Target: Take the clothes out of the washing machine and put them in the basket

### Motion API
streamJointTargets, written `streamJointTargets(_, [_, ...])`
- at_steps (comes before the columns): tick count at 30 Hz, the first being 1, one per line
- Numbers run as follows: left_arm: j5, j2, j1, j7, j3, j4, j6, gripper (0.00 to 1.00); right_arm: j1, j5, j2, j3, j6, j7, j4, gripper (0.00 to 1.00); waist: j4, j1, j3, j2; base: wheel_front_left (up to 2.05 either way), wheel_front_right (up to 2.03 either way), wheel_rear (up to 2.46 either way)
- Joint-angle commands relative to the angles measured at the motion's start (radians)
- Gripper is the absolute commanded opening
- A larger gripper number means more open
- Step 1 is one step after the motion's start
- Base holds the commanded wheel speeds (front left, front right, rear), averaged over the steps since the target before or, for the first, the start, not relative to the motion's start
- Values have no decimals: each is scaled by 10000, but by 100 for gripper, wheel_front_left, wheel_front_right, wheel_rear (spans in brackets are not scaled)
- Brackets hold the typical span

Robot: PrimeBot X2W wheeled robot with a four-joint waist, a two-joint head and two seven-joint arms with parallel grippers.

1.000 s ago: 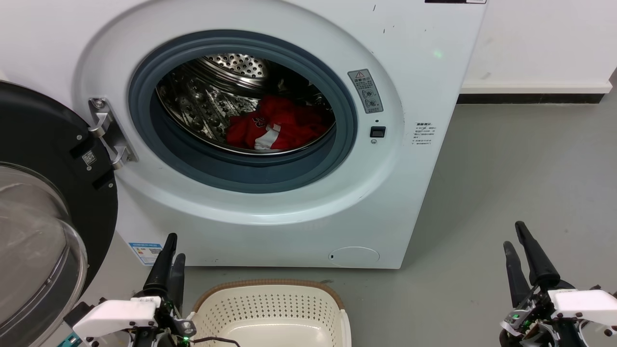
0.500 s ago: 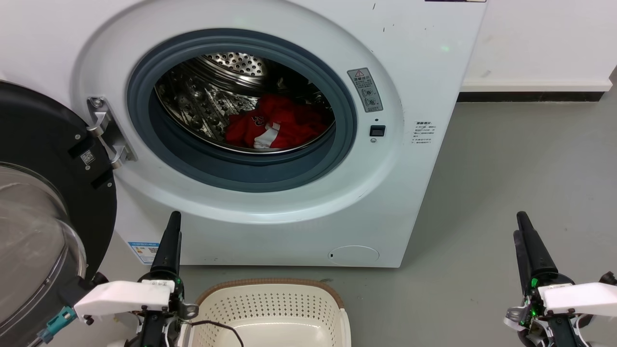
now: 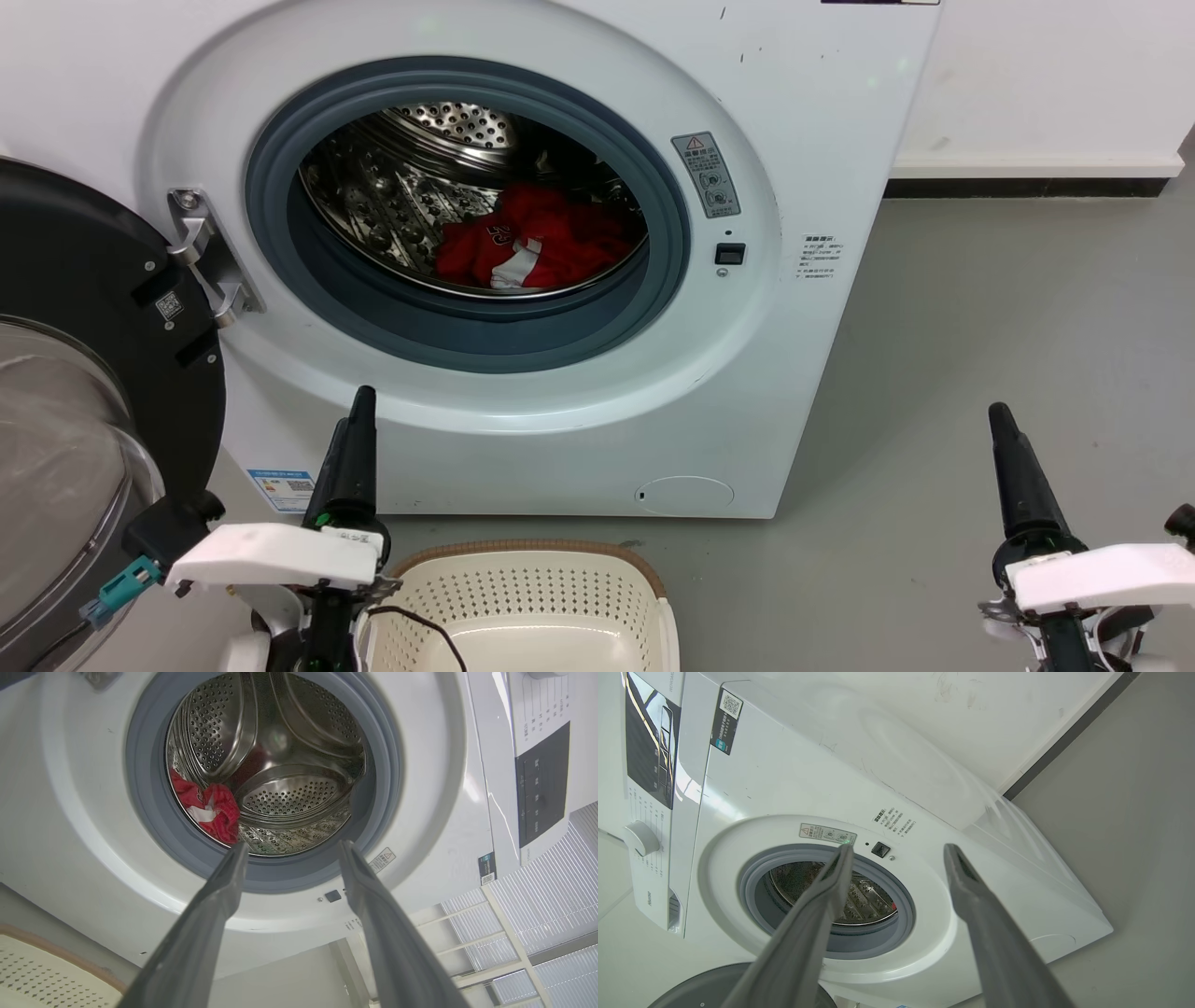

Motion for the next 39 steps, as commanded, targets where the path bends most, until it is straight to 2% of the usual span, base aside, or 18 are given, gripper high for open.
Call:
streamJointTargets(1, [445, 27, -348, -113, -60, -197, 33, 100, -43, -497, -7, 23, 0, -101, -247, 100, 0, 0, 0, 0, 0, 0, 0])
streamJointTargets(16, [3586, 31, -359, -621, -490, -1, 472, 100, 193, -3433, -5, 73, 0, -605, -340, 100, -38, 0, -41, 0, 0, 0, 0])
streamJointTargets(39, [6512, 121, -315, -1241, -1080, 315, 733, 100, 393, -6364, -1, 197, 0, -1108, -324, 100, 65, 0, -78, 0, 0, 0, 0])
